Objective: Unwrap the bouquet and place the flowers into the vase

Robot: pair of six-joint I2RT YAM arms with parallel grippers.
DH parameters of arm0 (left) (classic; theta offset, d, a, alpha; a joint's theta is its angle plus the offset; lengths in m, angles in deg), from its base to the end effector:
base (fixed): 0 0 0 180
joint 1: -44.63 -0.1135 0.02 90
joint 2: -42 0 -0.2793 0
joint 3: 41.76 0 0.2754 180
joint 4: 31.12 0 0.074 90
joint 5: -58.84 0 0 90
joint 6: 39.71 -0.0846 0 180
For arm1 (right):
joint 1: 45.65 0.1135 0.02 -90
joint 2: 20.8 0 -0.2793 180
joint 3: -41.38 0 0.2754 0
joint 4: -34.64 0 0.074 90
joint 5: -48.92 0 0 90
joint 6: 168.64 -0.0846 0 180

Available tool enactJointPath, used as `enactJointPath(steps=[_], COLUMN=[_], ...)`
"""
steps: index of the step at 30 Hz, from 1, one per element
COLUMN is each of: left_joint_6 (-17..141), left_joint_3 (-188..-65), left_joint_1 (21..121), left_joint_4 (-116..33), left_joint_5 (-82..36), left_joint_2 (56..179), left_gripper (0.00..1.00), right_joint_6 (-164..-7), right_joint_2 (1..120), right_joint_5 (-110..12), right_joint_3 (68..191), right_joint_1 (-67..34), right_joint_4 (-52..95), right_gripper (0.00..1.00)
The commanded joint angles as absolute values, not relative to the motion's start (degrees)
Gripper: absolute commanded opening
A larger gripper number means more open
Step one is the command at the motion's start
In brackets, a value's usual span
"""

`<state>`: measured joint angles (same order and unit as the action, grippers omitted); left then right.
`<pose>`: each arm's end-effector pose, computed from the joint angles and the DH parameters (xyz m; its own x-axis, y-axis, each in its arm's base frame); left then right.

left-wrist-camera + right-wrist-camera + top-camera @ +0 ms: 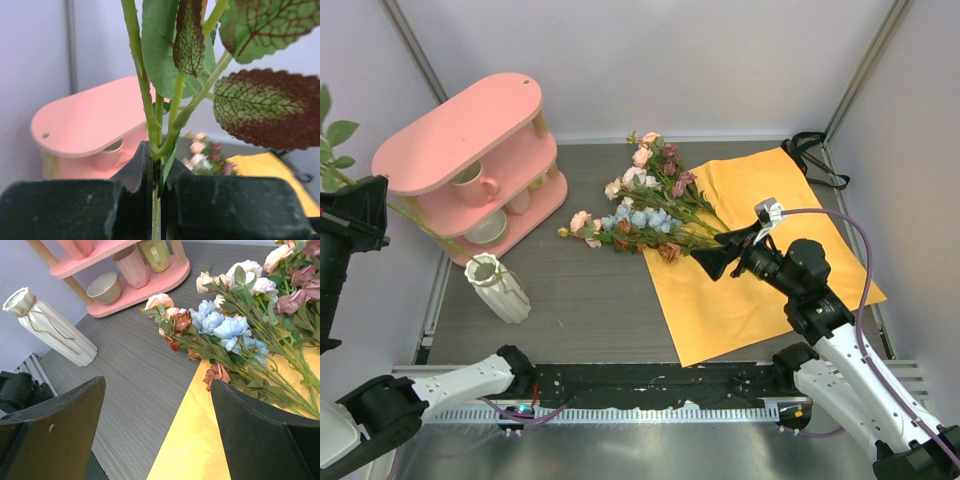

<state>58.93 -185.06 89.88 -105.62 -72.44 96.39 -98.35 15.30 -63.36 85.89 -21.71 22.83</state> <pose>0.0367 0.0422 0.6502 0.1606 -0.3224 -0.9329 0.1092 0.9452 -0.3078 0.1869 0.1181 0.3093 -0.2943 0.2108 -0.9322 -0.6608 0.6597 0.3578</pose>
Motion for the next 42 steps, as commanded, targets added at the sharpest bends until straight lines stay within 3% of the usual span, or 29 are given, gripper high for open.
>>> enactJointPath(steps=[1, 7, 21, 34, 42], left_joint_6=[51.8, 48.4, 42.8, 42.0, 46.8], left_joint_3=[-179.3, -173.0, -172.6, -147.9, -130.2], left_joint_1=[89.8, 89.9, 89.9, 89.9, 89.8], left_joint_4=[-105.8, -98.4, -91.7, -75.0, -66.4], left_joint_5=[-82.6, -85.0, -85.4, -88.5, -97.3], left_joint_2=[95.7, 92.0, 93.9, 84.7, 77.5], left_gripper=[0.00, 0.00, 0.00, 0.00, 0.00], right_joint_6=[-98.0, -97.9, -98.2, -98.0, -98.1], right_joint_2=[13.8, 14.4, 13.8, 13.0, 13.1], right_joint_5=[-62.1, -62.3, -62.1, -61.7, -61.8], right_joint_3=[86.4, 86.7, 86.1, 85.3, 85.0], right_joint_1=[-21.6, -21.6, -21.6, -21.5, -21.5], right_joint_4=[25.0, 25.0, 24.5, 23.7, 23.2], right_gripper=[0.93, 0.92, 0.93, 0.93, 0.92])
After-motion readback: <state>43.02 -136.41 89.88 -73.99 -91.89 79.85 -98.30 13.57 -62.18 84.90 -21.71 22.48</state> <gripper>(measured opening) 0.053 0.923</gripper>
